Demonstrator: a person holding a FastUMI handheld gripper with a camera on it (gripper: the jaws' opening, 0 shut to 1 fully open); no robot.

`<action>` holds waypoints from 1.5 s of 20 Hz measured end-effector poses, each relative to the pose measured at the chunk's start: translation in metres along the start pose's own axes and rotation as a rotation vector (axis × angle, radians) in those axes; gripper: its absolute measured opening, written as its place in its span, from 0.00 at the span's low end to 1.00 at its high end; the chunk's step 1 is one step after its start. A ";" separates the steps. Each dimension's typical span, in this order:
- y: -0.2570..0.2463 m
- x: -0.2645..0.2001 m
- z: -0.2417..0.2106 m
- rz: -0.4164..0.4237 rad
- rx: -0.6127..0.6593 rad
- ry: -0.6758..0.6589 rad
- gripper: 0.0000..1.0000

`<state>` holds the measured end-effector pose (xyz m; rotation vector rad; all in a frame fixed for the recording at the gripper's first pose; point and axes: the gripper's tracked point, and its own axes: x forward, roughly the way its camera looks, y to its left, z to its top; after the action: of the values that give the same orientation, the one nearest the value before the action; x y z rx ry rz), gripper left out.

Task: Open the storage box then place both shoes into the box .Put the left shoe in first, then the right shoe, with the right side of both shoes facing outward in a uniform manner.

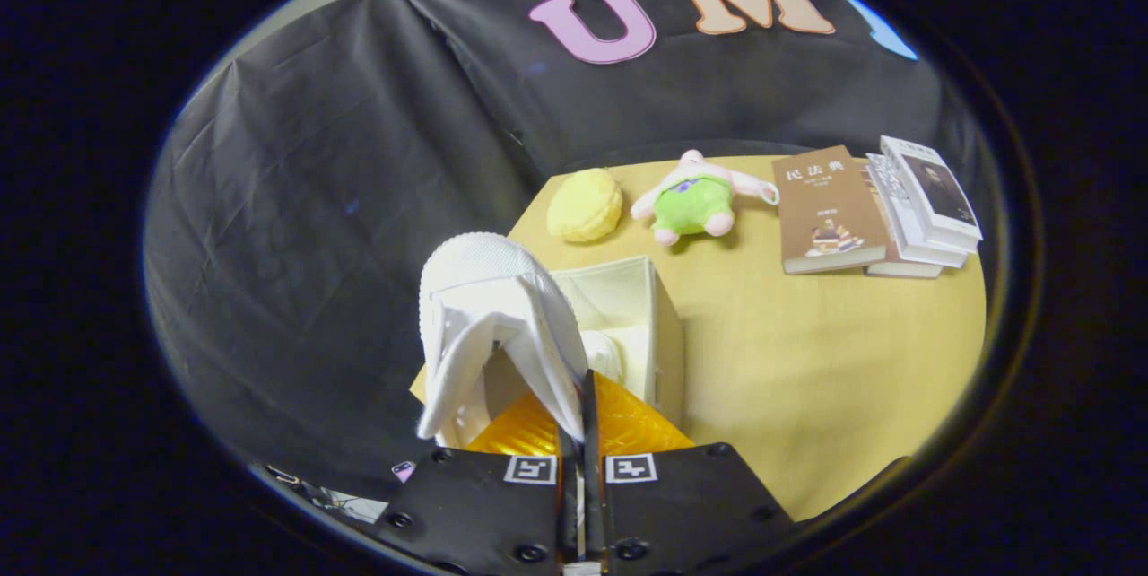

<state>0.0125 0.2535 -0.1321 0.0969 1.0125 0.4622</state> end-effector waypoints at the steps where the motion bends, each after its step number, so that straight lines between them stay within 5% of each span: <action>1: 0.004 0.006 0.003 -0.001 -0.003 0.001 0.06; 11: -0.009 0.063 0.006 -0.139 -0.081 0.015 0.06; 19: -0.043 0.081 -0.032 -0.292 -0.095 0.116 0.06; 24: -0.042 0.083 -0.056 -0.306 -0.113 0.172 0.08; 30: -0.026 0.059 -0.049 -0.204 0.031 0.121 0.26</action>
<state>0.0061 0.2485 -0.2129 -0.0075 1.1352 0.2686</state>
